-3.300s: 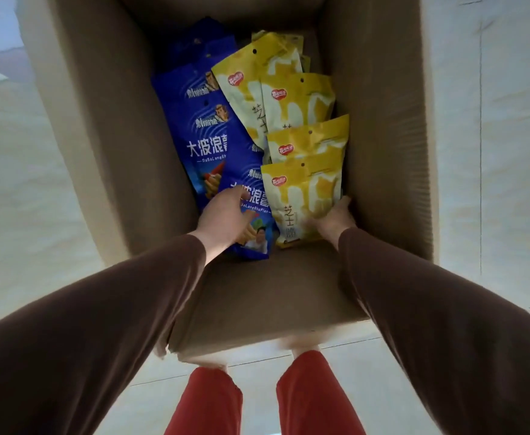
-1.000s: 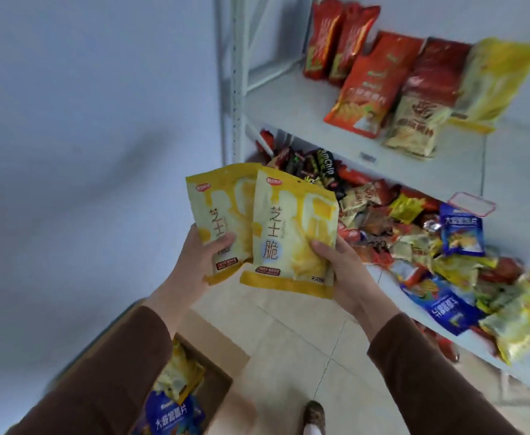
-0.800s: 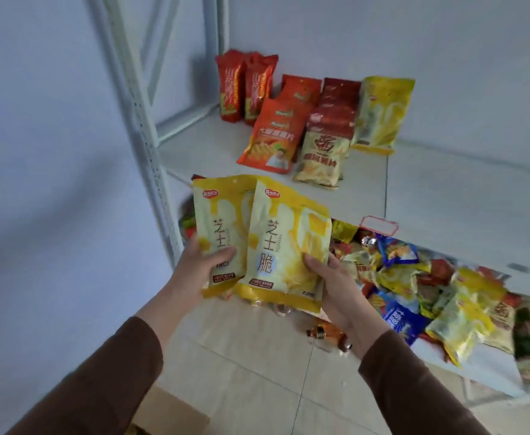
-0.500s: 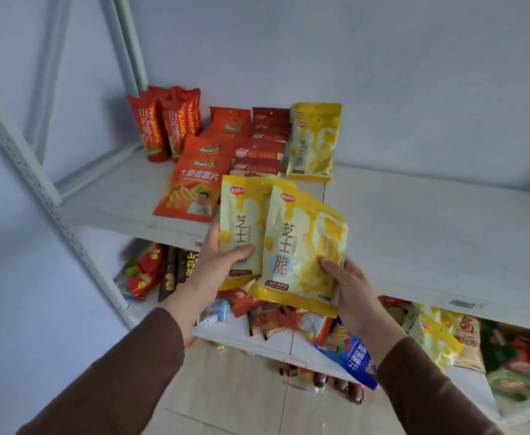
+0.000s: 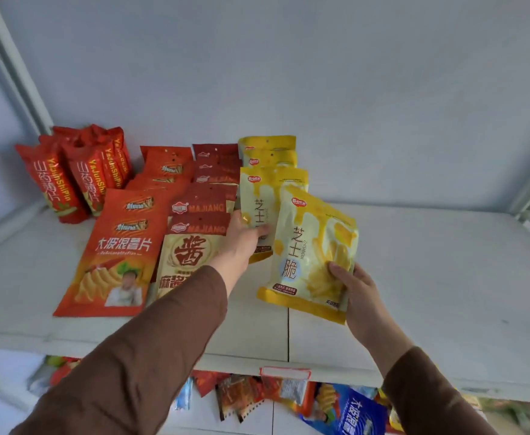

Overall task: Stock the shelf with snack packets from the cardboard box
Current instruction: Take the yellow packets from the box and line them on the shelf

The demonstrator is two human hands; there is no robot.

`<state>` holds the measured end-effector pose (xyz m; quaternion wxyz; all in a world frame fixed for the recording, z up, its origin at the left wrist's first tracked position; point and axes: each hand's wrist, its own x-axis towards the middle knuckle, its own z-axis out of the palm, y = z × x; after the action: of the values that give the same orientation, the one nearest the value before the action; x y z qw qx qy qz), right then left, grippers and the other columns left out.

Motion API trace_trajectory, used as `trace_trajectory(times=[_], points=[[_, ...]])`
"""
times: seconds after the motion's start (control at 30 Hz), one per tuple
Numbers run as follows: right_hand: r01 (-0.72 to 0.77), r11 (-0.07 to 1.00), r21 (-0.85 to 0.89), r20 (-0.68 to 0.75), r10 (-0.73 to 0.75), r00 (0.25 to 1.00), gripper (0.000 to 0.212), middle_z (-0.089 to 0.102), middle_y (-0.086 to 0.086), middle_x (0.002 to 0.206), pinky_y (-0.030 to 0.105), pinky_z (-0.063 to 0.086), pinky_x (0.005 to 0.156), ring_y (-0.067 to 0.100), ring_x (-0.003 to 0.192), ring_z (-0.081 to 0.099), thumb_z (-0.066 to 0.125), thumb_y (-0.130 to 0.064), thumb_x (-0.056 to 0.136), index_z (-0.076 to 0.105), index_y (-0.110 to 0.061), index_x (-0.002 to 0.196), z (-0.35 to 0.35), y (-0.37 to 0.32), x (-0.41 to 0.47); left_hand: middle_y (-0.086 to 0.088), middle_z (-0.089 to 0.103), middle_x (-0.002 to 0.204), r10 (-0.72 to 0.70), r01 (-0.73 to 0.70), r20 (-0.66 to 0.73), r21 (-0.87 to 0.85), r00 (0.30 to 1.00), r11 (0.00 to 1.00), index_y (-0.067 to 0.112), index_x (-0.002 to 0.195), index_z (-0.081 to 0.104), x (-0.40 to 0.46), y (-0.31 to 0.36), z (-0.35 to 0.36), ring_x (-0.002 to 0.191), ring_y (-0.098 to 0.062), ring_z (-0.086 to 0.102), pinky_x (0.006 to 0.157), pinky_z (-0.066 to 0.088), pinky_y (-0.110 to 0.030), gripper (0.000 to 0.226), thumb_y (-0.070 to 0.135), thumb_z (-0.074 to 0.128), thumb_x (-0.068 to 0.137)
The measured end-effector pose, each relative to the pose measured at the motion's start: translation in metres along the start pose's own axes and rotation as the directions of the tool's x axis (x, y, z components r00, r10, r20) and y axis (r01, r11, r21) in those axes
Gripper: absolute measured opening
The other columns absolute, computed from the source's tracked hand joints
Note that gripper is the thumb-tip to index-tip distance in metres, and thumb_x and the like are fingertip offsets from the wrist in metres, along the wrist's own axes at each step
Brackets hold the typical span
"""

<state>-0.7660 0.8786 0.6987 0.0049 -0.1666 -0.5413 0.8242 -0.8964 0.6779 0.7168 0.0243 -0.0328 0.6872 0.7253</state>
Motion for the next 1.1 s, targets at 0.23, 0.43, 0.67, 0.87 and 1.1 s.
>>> trace_trajectory(times=[0.23, 0.43, 0.67, 0.87, 1.1], points=[[0.004, 1.000, 0.005, -0.016, -0.004, 1.000, 0.022, 0.076, 0.015, 0.109, 0.055, 0.059, 0.086, 0.035, 0.091, 0.074, 0.062, -0.014, 0.098, 0.067, -0.011, 0.119, -0.005, -0.004, 0.049, 0.002, 0.069, 0.114, -0.006, 0.009, -0.059, 0.049, 0.998, 0.999, 0.017, 0.126, 0.052, 0.074, -0.012, 0.016, 0.103, -0.016, 0.066, 0.088, 0.054, -0.036, 0.052, 0.005, 0.078, 0.083], [-0.030, 0.999, 0.016, 0.014, 0.030, 0.999, 0.028, 0.074, 0.018, 0.116, 0.054, 0.059, 0.086, 0.039, 0.099, 0.071, 0.062, -0.013, 0.097, 0.065, -0.009, 0.124, -0.003, -0.012, 0.090, -0.011, 0.066, 0.116, -0.009, 0.040, -0.177, 0.171, 0.984, 0.984, 0.010, 0.124, 0.050, 0.118, -0.021, 0.014, 0.104, -0.029, 0.066, 0.079, 0.054, -0.035, 0.050, 0.000, 0.075, 0.082], [-0.070, 0.997, 0.016, 0.043, 0.069, 0.997, 0.028, 0.074, 0.015, 0.116, 0.055, 0.058, 0.087, 0.041, 0.105, 0.071, 0.063, -0.015, 0.098, 0.065, -0.012, 0.125, -0.007, -0.015, 0.117, -0.007, 0.062, 0.125, 0.012, 0.070, -0.281, 0.281, 0.960, 0.957, 0.016, 0.145, 0.032, 0.128, -0.031, 0.028, 0.113, -0.027, 0.062, 0.098, 0.053, -0.046, 0.069, 0.002, 0.068, 0.087], [-0.043, 0.999, 0.031, 0.061, 0.041, 0.997, 0.024, 0.076, 0.013, 0.112, 0.046, 0.062, 0.075, 0.033, 0.093, 0.075, 0.061, -0.014, 0.098, 0.066, -0.012, 0.122, -0.009, -0.016, 0.126, -0.011, 0.042, 0.147, 0.021, 0.125, -0.348, 0.392, 0.937, 0.911, 0.022, 0.156, 0.017, 0.127, -0.036, 0.035, 0.134, -0.030, 0.046, 0.111, 0.042, -0.051, 0.083, 0.008, 0.062, 0.087], [0.101, 0.990, -0.099, -0.006, -0.102, 0.995, 0.017, 0.075, 0.015, 0.110, 0.055, 0.059, 0.087, 0.038, 0.098, 0.073, 0.064, -0.016, 0.098, 0.067, -0.016, 0.114, 0.005, -0.016, 0.132, -0.004, 0.026, 0.162, 0.177, -0.081, -0.135, 0.529, 0.975, 0.845, 0.021, 0.155, 0.027, 0.086, 0.000, 0.035, 0.149, -0.022, 0.026, 0.122, 0.026, -0.046, 0.069, 0.000, 0.044, 0.092]])
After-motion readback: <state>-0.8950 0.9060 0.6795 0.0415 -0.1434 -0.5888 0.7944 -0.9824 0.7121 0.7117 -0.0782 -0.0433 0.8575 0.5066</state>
